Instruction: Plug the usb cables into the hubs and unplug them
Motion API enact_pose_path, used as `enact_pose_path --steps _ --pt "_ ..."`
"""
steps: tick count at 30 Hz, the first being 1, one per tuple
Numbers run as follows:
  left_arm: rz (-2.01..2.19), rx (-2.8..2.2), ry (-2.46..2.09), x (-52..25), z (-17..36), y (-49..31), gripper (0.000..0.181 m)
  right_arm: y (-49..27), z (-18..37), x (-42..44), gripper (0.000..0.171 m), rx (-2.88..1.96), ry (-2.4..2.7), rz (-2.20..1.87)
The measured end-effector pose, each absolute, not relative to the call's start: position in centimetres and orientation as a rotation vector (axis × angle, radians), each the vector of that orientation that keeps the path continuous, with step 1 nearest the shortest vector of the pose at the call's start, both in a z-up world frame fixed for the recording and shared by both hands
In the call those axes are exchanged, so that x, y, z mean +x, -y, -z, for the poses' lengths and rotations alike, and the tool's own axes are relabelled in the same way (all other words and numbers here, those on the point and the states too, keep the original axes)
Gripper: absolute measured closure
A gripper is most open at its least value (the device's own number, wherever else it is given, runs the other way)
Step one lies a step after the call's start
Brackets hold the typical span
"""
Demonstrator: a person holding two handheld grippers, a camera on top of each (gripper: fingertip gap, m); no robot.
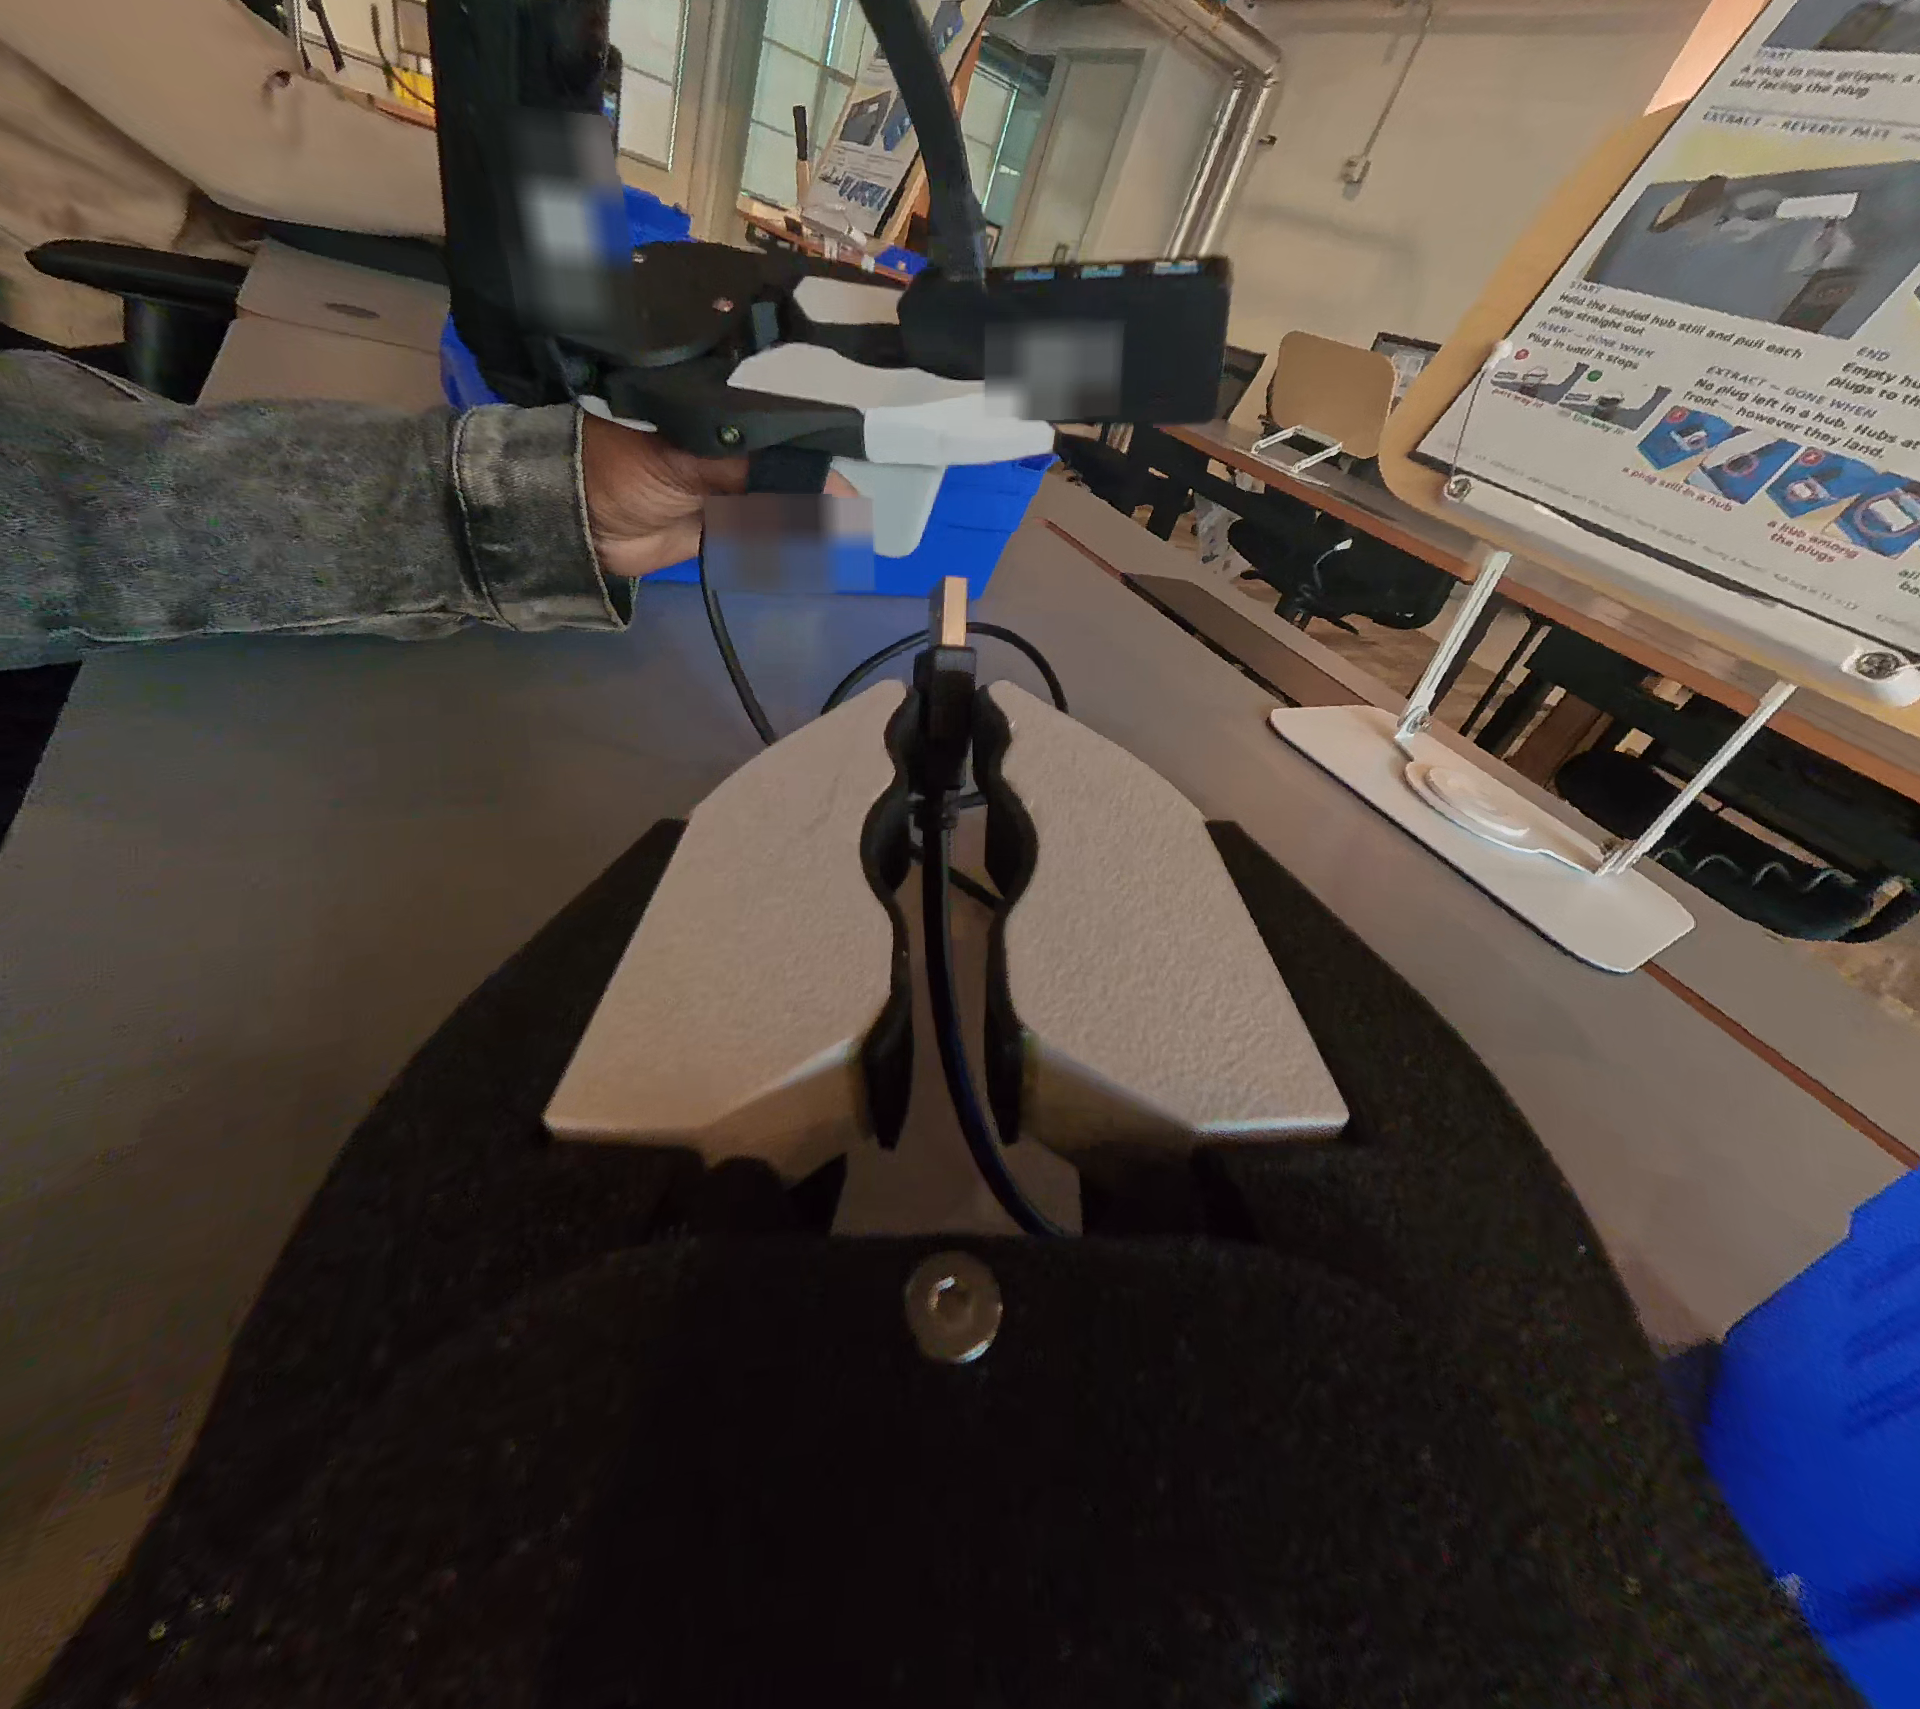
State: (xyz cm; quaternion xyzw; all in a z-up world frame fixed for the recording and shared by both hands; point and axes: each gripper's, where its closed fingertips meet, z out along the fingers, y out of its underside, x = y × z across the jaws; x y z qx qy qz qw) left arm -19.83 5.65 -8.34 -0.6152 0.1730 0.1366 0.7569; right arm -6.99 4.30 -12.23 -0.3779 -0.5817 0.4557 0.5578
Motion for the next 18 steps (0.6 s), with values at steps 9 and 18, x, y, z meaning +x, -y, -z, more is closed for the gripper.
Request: enact_pose_path --steps 9,18 --pt "-0.283 -1.322 -0.522 -17.1 8.7 -5.8 0.163 -4.0 10.1 -6.2 0.163 -0.851 1.338 -1.059" --pt "-0.179 -1.345 -0.643 -14.5 9.9 -5.9 0.163 -4.2 9.8 -5.9 0.163 -0.868 1.340 -1.045"
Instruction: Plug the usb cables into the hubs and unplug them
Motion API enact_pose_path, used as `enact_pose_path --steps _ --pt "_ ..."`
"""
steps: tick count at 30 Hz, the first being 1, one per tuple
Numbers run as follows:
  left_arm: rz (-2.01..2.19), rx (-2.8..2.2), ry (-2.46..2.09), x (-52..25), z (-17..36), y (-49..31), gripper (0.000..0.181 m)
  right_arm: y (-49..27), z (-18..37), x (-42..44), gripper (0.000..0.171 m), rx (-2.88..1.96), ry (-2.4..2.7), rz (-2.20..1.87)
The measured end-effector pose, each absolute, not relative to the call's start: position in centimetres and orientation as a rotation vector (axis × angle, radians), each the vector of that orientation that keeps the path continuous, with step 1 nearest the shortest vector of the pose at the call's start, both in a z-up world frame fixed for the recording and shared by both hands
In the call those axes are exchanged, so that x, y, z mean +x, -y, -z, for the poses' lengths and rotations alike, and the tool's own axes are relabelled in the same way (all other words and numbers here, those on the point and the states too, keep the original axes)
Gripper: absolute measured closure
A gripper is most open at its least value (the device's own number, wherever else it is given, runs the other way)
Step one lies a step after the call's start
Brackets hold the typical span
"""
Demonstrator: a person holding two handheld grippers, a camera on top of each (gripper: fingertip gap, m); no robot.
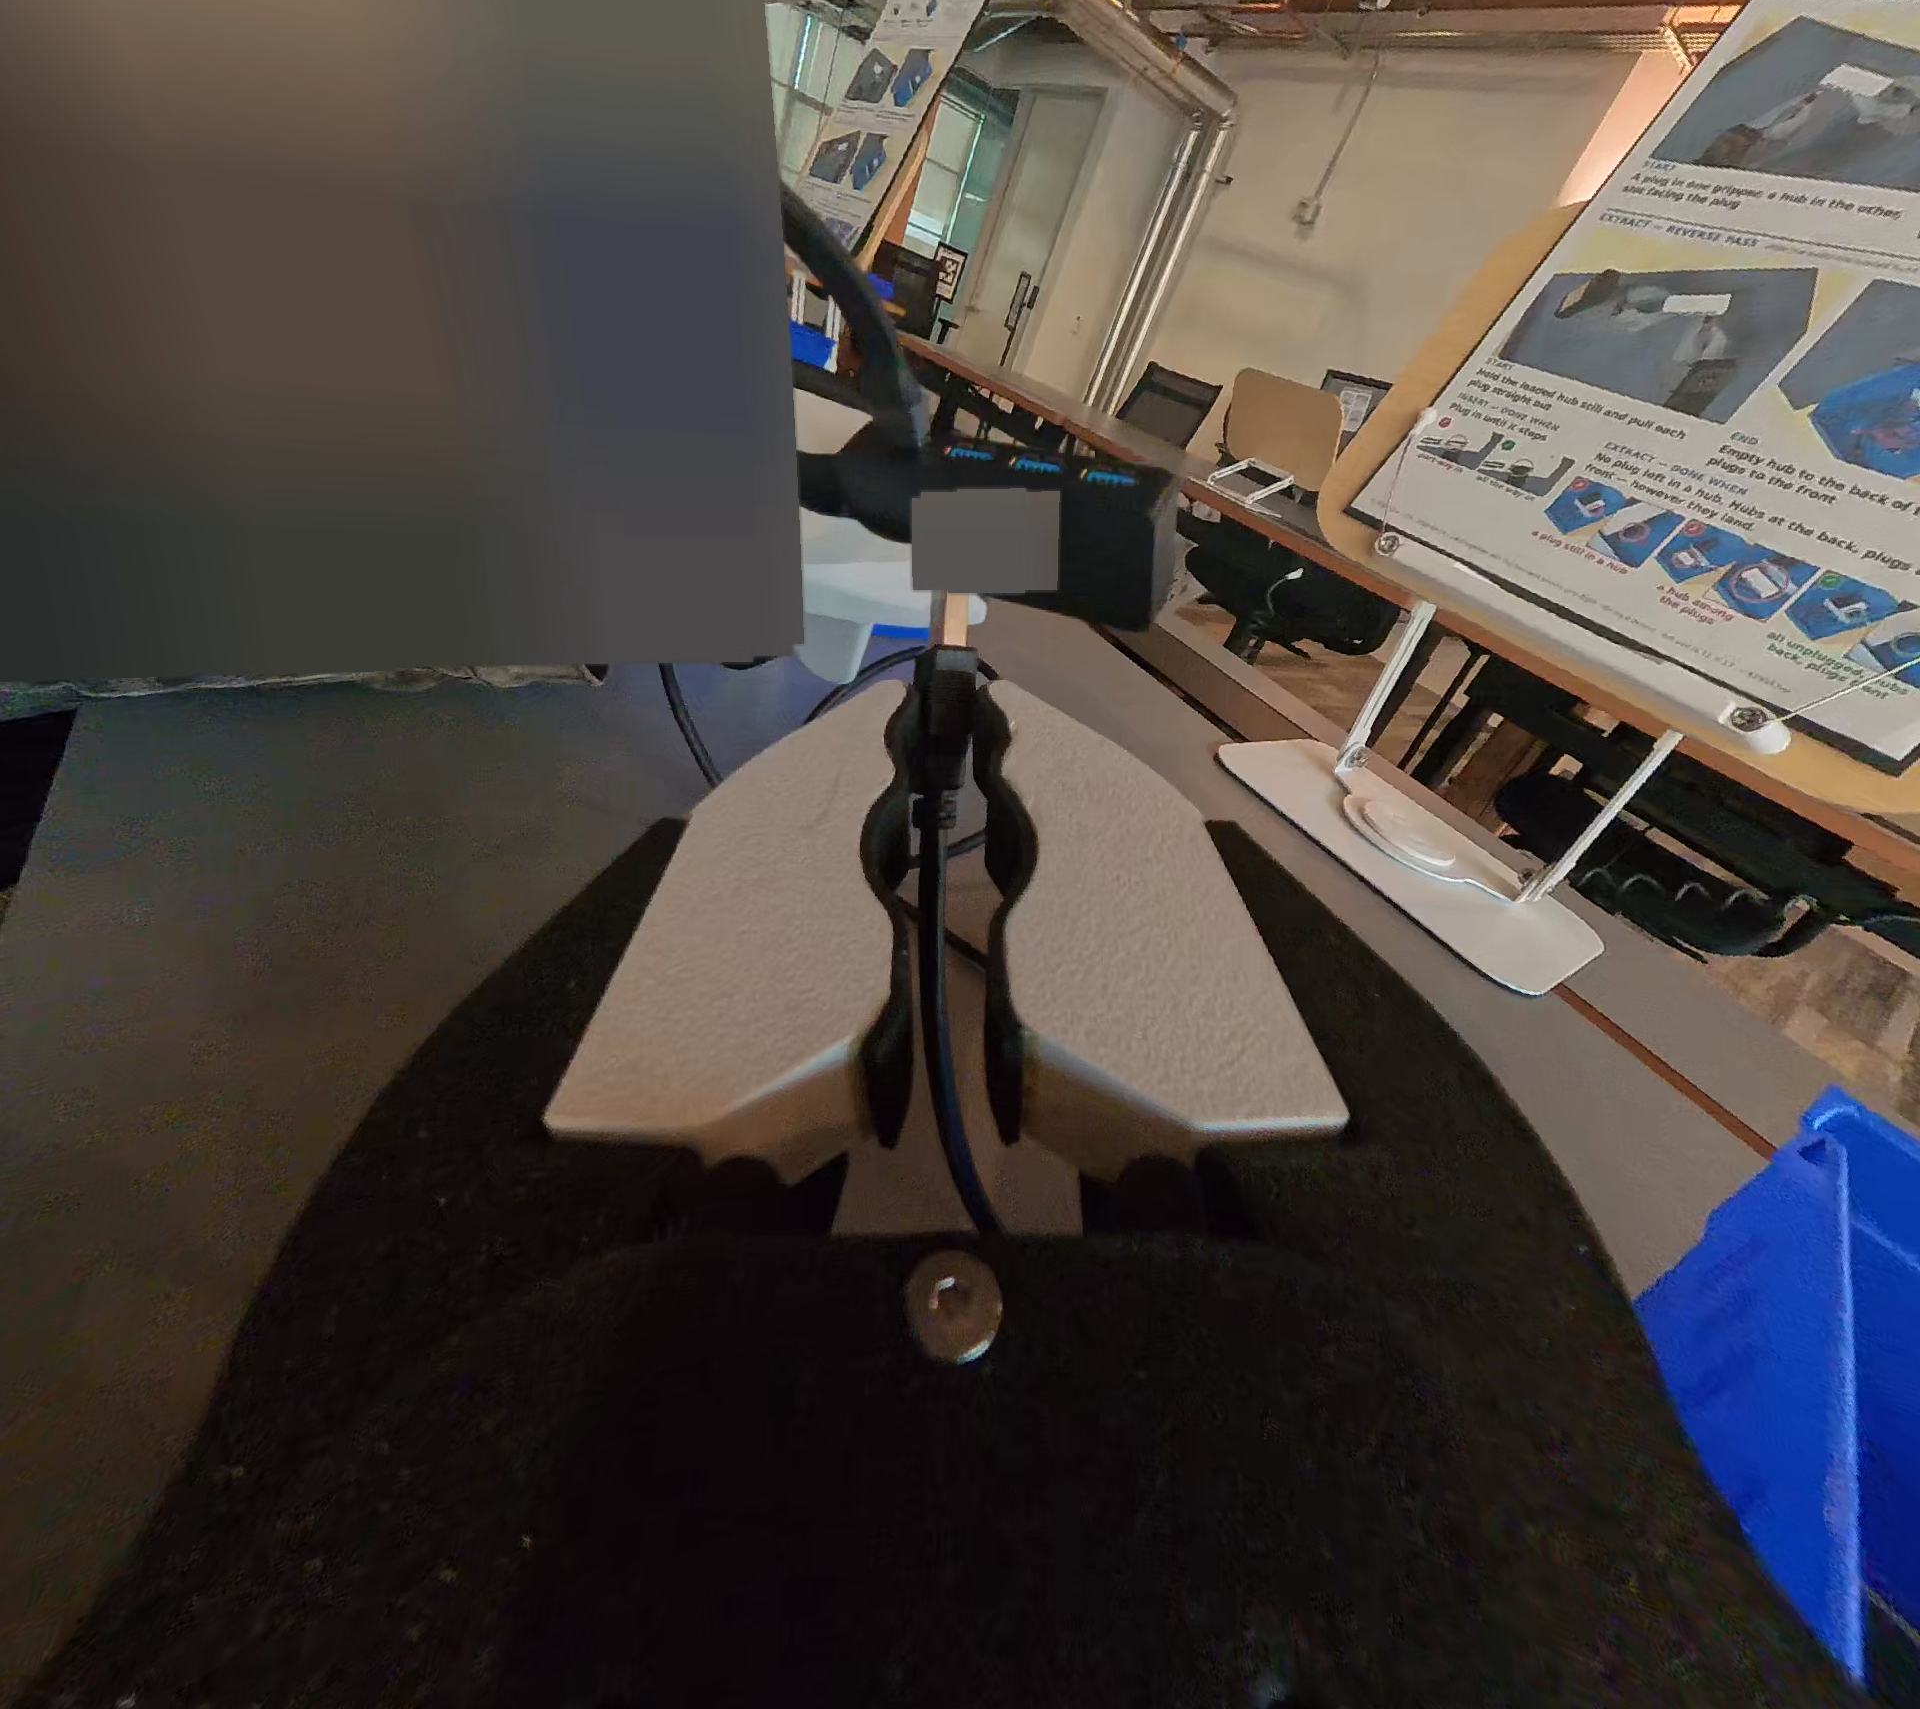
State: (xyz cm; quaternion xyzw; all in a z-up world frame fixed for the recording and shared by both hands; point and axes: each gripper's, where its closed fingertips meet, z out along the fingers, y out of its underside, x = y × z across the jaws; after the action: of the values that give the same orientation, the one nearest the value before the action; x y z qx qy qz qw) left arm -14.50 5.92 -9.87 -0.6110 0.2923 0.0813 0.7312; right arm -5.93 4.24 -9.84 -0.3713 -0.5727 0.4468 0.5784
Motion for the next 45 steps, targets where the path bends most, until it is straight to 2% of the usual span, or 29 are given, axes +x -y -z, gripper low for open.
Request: enact_pose_path --steps 6,14,22,28,33,45 --pt "-0.074 -1.331 -0.716 -12.7 10.1 -5.5 0.163 -4.1 9.4 -5.9 0.163 -0.964 1.350 -1.078" --pt "0.025 -1.281 -0.758 -11.1 9.6 -4.8 0.163 -1.5 9.6 -6.8 0.163 -1.293 1.255 -1.599" --pt "-0.893 -1.104 -1.046 -12.3 8.5 -5.1 0.163 -1.0 10.5 -6.5 0.163 -1.541 1.249 -1.902" --pt "-1.038 -1.022 -1.178 -10.8 9.3 -5.2 0.163 -0.9 11.2 -6.3 0.163 -1.716 1.140 -2.199" --pt "-1.182 -0.958 -1.250 -11.3 9.1 -5.0 0.163 -0.6 10.9 -6.0 0.163 -1.764 1.130 -2.276" --pt "-1.495 -0.689 -1.364 -9.2 4.3 -2.2 0.163 1.0 7.9 -4.1 0.164 -1.594 1.317 -2.444"
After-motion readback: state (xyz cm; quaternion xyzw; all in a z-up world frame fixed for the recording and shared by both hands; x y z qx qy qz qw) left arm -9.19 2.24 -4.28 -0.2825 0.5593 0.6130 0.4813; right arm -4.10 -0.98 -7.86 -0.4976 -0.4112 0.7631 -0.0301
